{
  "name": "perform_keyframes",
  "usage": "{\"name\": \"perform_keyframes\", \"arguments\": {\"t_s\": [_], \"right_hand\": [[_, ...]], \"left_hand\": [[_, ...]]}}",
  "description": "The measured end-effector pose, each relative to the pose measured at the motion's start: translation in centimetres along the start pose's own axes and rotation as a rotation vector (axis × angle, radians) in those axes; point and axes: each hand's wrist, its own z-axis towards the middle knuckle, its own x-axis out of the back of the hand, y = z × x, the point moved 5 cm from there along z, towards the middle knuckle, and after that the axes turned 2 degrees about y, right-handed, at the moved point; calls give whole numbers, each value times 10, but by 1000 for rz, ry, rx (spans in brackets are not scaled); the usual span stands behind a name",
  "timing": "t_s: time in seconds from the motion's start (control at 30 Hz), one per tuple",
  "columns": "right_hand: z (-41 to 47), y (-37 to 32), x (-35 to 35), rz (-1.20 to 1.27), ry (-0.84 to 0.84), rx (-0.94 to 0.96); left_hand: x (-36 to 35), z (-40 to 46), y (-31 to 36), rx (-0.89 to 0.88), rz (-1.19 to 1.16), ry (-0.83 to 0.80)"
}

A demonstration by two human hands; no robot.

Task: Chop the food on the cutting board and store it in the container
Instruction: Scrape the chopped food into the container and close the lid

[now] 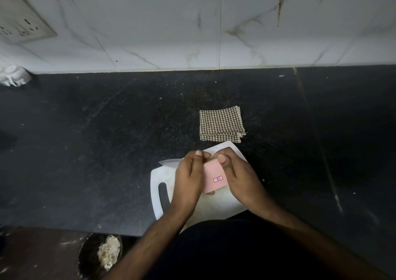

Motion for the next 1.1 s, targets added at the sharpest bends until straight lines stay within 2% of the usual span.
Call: {"name": "perform_keyframes", "arguments": {"t_s": [0.13,0.23,0.33,0.43,0.53,0.67,0.83,0.9,0.97,1.1], "right_hand": [[2,-5,-2,-19,-32,-18],[0,-8,-4,33,-138,-64],[-5,-5,-6,80,-219,-118],[-2,5,2,171,-93,-185],[3,10,8,339,36,-282],[2,11,3,377,47,-346],[0,15,2,427,27,-479],[0,14,7,239,-17,-413],[1,11,13,19,-50,-243],[0,-4,25,-33,-82,192]], "left_hand": [[5,6,2,-193,231,189],[9,17,-8,-102,266,224],[12,20,-16,76,84,141],[2,14,-13,154,-136,-84],[-12,3,-14,140,-221,-260],[-14,1,-14,135,-183,-256],[-14,7,-14,225,-159,-215],[-13,10,-10,234,-182,-195],[-9,14,-7,241,-194,-179],[-11,11,-4,272,-234,-237]]}}
